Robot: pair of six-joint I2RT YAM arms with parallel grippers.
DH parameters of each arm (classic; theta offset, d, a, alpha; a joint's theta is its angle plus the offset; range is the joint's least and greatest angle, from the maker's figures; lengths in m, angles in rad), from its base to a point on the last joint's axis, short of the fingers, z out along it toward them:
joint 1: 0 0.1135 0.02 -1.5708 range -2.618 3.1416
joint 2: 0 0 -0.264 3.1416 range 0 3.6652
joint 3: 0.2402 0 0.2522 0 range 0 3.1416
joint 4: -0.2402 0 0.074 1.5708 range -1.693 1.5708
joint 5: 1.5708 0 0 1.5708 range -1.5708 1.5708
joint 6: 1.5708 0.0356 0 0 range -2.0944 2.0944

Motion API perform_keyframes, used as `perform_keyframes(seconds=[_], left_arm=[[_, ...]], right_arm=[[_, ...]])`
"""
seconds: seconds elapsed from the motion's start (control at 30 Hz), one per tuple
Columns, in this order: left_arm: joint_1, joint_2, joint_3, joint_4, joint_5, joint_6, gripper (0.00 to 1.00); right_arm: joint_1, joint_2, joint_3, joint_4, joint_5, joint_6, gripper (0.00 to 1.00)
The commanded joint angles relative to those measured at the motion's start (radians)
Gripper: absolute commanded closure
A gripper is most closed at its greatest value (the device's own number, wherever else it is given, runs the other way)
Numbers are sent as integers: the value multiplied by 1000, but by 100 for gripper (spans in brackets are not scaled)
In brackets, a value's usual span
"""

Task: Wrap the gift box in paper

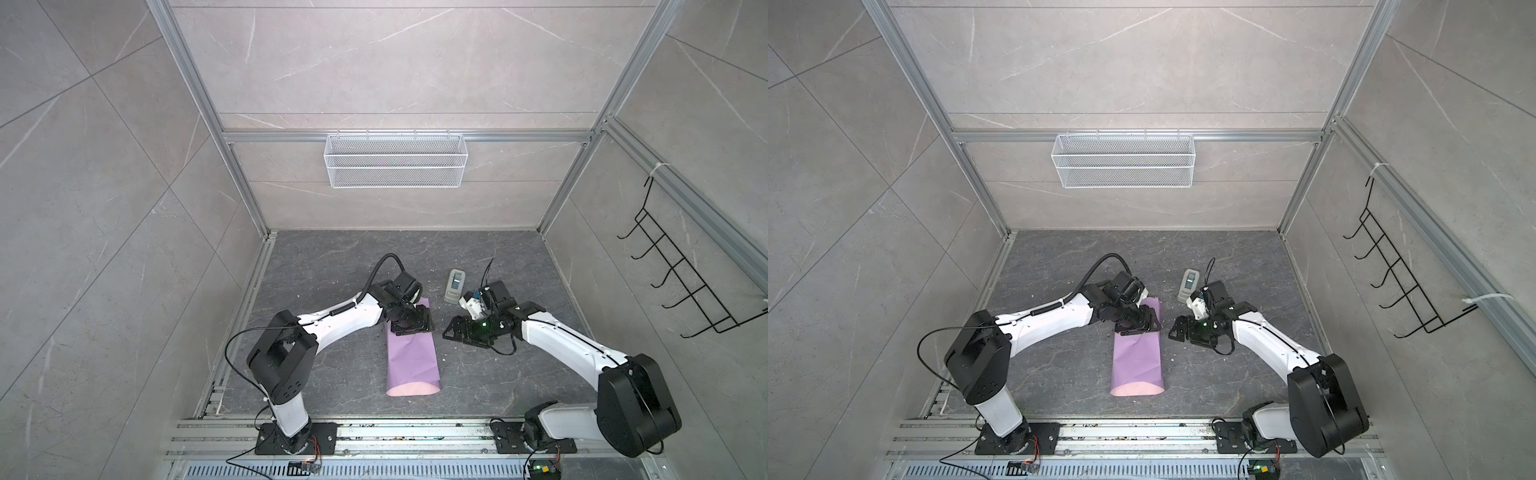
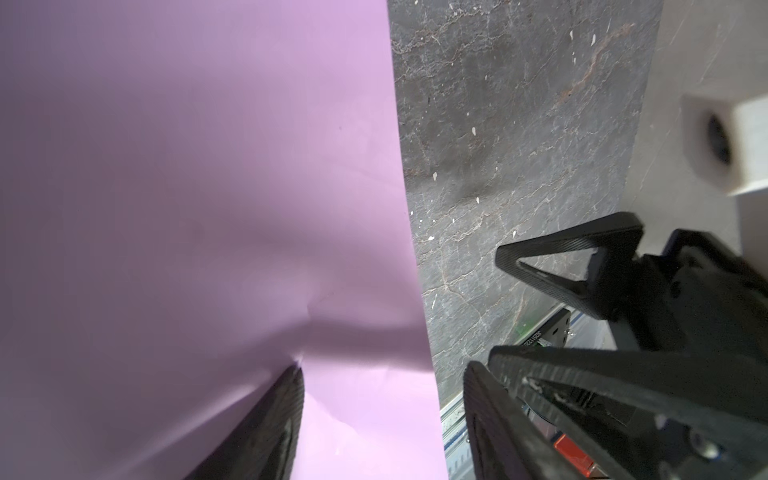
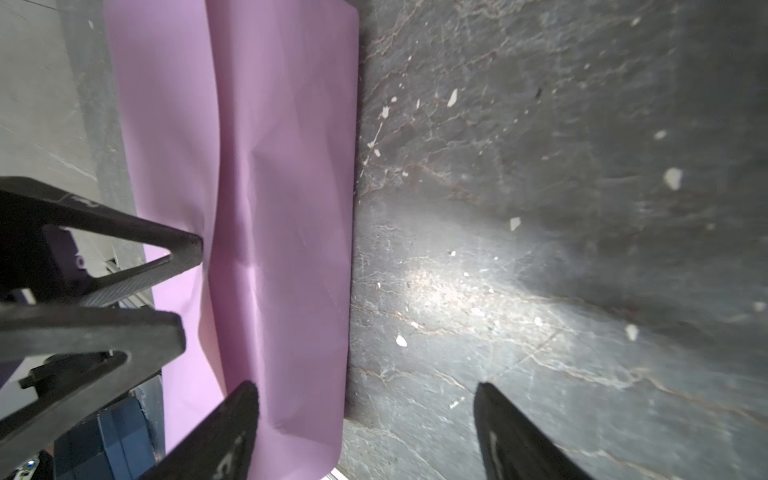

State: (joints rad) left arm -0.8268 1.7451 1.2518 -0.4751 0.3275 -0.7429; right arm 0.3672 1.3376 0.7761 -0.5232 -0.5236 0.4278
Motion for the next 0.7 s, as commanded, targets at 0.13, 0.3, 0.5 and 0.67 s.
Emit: perform_keyframes(seconds=[0.13, 0.3, 0.5, 0.67], left_arm=[[-11, 73, -68, -24, -36, -18, 31], [-11, 73, -69, -26, -36, -17, 30], [-11, 70, -67, -28, -36, -17, 30], [-11, 68, -63, -34, -38, -15, 30]], right_arm=[[53, -62, -107, 194, -93, 88, 11], [84, -75, -132, 264, -116, 111, 8], [122, -31, -138, 341, -111, 136, 7], [131, 23, -152, 398, -82, 152, 9]])
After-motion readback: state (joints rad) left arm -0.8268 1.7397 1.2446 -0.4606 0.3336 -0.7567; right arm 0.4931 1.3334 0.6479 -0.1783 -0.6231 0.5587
